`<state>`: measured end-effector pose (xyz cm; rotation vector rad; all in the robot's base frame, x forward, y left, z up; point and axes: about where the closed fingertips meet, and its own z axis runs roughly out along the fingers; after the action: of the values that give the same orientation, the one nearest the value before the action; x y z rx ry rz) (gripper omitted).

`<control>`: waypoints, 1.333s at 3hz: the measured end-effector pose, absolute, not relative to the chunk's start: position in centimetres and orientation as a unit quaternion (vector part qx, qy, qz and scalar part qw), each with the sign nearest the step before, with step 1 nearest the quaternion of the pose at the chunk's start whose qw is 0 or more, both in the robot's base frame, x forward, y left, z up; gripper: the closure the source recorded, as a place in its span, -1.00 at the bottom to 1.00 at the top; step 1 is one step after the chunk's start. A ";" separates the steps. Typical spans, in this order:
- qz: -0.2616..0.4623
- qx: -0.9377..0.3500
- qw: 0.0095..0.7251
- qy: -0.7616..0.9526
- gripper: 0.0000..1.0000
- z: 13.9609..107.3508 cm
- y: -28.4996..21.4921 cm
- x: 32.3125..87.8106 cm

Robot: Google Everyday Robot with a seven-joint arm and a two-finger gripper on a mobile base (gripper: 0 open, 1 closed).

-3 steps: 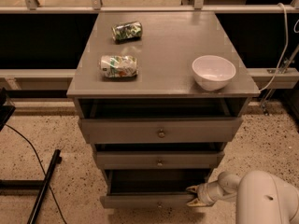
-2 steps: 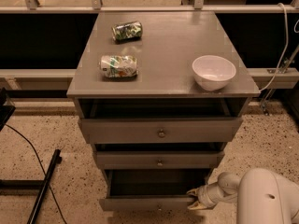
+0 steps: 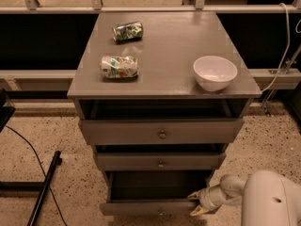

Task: Open bottom drawer

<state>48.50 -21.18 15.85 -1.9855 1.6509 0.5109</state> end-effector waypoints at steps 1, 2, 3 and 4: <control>0.190 -0.730 0.252 0.606 -1.00 15.7 -20.9 48.3; 0.191 -0.729 0.252 0.607 -1.00 15.6 -20.9 48.2; 0.221 -0.730 0.249 0.597 -1.00 16.2 -18.4 43.4; 0.221 -0.730 0.249 0.597 -1.00 16.2 -18.4 43.4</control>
Offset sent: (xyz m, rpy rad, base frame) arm -0.0013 0.0015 -0.0011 0.0019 0.0024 0.0013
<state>43.42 -18.40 16.24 -1.9886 1.6260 0.6009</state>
